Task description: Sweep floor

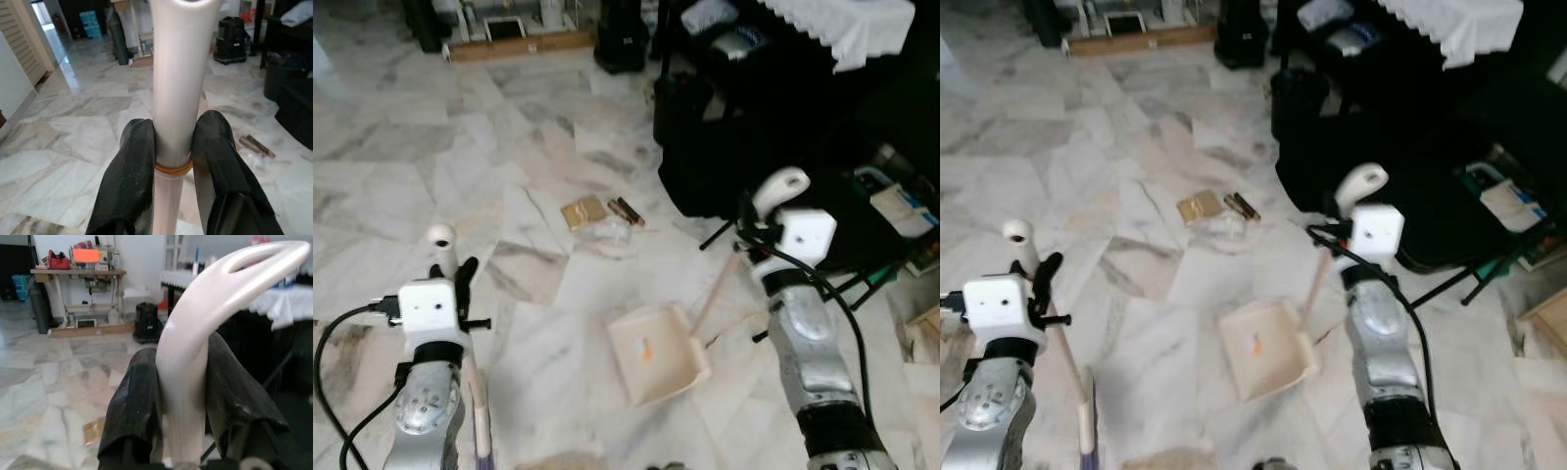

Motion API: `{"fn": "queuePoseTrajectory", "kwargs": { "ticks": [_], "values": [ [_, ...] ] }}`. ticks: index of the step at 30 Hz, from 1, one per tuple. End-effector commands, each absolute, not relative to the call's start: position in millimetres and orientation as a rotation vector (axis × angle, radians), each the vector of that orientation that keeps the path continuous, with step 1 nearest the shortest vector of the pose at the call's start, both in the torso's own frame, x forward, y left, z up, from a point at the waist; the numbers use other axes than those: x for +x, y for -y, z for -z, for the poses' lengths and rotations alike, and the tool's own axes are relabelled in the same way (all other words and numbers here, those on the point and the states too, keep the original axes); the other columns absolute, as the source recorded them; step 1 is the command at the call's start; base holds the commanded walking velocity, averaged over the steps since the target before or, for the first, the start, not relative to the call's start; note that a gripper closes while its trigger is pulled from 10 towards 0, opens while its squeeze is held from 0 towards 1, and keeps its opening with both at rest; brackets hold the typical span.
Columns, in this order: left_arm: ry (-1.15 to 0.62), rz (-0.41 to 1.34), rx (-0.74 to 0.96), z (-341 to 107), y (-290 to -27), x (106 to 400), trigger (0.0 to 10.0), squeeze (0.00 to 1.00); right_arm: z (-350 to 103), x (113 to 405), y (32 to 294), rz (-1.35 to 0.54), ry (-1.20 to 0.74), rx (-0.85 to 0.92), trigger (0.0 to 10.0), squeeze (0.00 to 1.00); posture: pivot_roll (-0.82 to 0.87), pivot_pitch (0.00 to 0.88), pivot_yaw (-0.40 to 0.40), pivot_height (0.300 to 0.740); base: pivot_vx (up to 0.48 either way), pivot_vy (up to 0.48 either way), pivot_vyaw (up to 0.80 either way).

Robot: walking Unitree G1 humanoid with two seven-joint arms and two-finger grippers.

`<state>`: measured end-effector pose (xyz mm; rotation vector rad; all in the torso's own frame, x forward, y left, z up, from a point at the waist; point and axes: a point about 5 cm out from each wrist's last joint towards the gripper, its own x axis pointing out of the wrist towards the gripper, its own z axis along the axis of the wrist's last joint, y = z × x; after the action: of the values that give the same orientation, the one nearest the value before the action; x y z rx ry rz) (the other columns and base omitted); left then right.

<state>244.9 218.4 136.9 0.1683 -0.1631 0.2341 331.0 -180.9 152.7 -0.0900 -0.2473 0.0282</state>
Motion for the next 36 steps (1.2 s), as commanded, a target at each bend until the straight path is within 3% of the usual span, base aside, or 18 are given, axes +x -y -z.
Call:
{"fn": "queuePoseTrajectory", "kwargs": {
  "ticks": [1,10,15,36],
  "values": [
    [0.201,-0.238,0.182,-146,-221,242,10.0,0.00,-166,333,171,-0.052,0.310,-0.087,10.0,0.00,-0.04,0.160,-0.041,0.740,0.311,0.000,0.00],
    [0.209,-0.248,0.176,-148,-222,243,10.0,0.00,-170,335,164,-0.073,0.318,-0.115,10.0,0.00,-0.03,0.129,-0.039,0.740,0.314,0.000,0.00],
    [0.208,-0.251,0.173,-148,-222,242,10.0,0.00,-170,335,160,-0.101,0.320,-0.117,10.0,0.00,-0.03,0.125,-0.040,0.740,0.319,0.000,0.80],
    [0.205,-0.252,0.170,-147,-221,242,10.0,0.00,-172,335,155,-0.140,0.320,-0.091,10.0,0.00,-0.03,0.121,-0.043,0.740,0.318,0.000,0.06]
  ]
}}
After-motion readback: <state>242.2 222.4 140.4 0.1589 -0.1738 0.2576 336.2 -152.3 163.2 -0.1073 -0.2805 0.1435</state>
